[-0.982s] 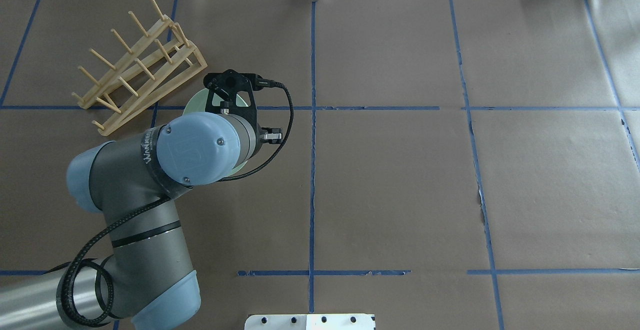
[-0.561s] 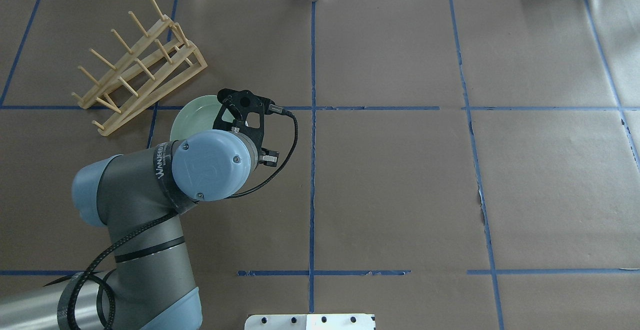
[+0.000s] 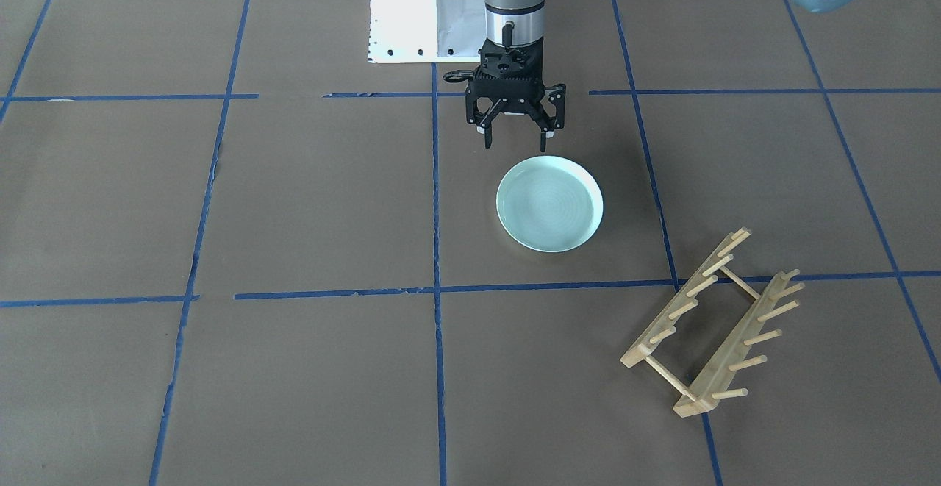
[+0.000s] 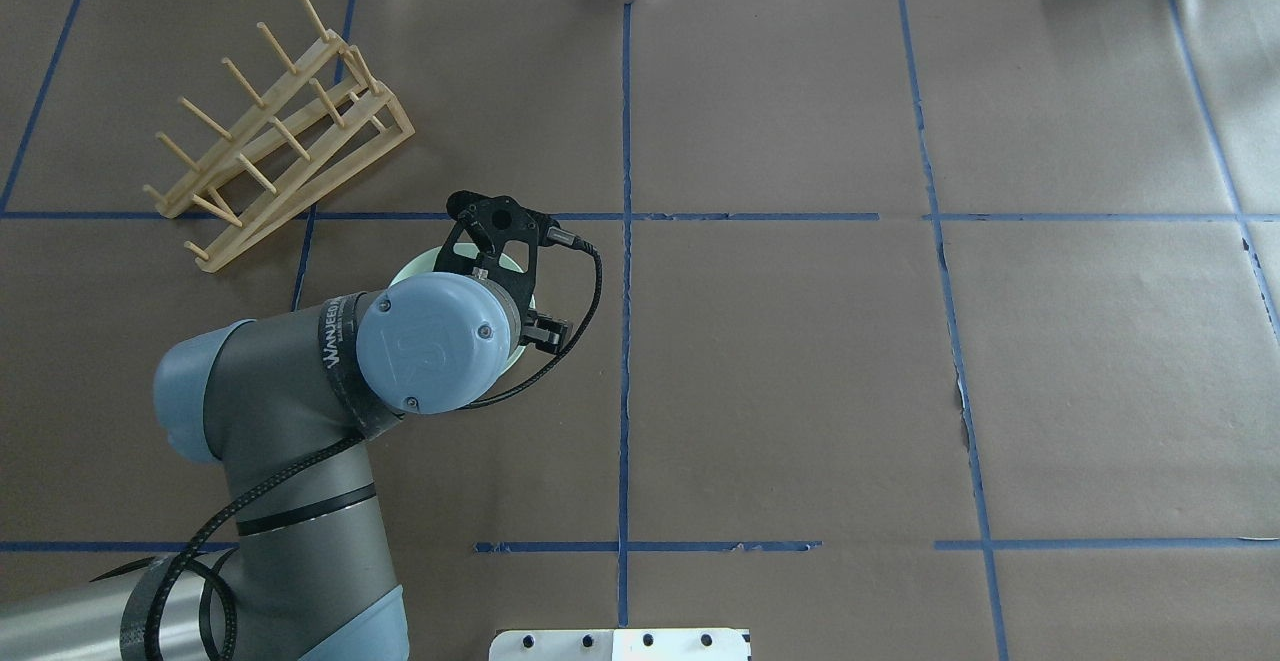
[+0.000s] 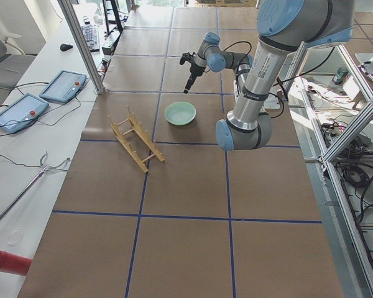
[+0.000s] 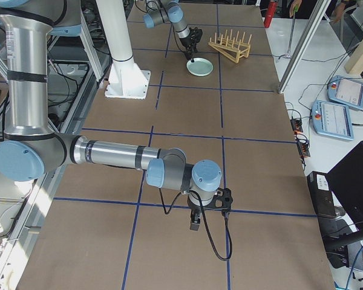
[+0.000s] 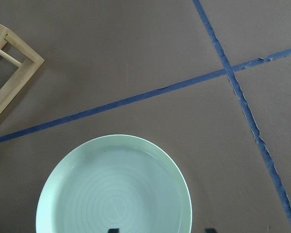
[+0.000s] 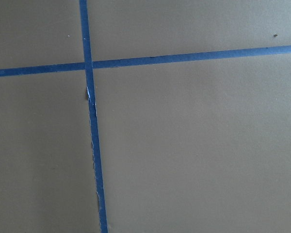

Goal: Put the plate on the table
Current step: 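Open the left gripper and lift it off the plate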

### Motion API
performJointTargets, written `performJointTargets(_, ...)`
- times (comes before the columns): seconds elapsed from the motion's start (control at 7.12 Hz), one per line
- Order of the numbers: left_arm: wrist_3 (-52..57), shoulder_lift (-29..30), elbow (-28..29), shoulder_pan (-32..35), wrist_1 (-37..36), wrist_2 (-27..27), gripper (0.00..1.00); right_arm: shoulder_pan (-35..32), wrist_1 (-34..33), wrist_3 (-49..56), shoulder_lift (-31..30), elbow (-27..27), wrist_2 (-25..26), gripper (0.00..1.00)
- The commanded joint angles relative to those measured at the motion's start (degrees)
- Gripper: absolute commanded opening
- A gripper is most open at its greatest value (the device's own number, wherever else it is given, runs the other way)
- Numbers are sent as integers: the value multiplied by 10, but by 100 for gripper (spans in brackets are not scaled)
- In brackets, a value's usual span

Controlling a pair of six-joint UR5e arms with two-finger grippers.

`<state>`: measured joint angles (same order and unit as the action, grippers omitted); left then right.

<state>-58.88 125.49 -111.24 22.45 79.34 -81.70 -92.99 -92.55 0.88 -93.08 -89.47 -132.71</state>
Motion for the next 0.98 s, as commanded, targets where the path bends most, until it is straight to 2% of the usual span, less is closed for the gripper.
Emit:
performJointTargets(0.0, -1, 2, -19, 3, 9, -5, 100, 0, 0, 0, 0, 0, 0, 100)
performJointTargets(0.14, 0, 2, -29, 17, 11, -12, 100, 0, 0, 0, 0, 0, 0, 100)
performJointTargets(0.28, 6, 2, -42, 82, 13, -94, 100, 0, 0, 0, 0, 0, 0, 100)
performJointTargets(0.42, 41, 1, -43, 154, 19, -198, 100, 0, 0, 0, 0, 0, 0, 100)
performJointTargets(0.56, 103, -5, -42, 226, 19, -261, 100, 0, 0, 0, 0, 0, 0, 100)
performJointTargets(0.84, 217, -42, -35, 340, 17, -350, 100, 0, 0, 0, 0, 0, 0, 100)
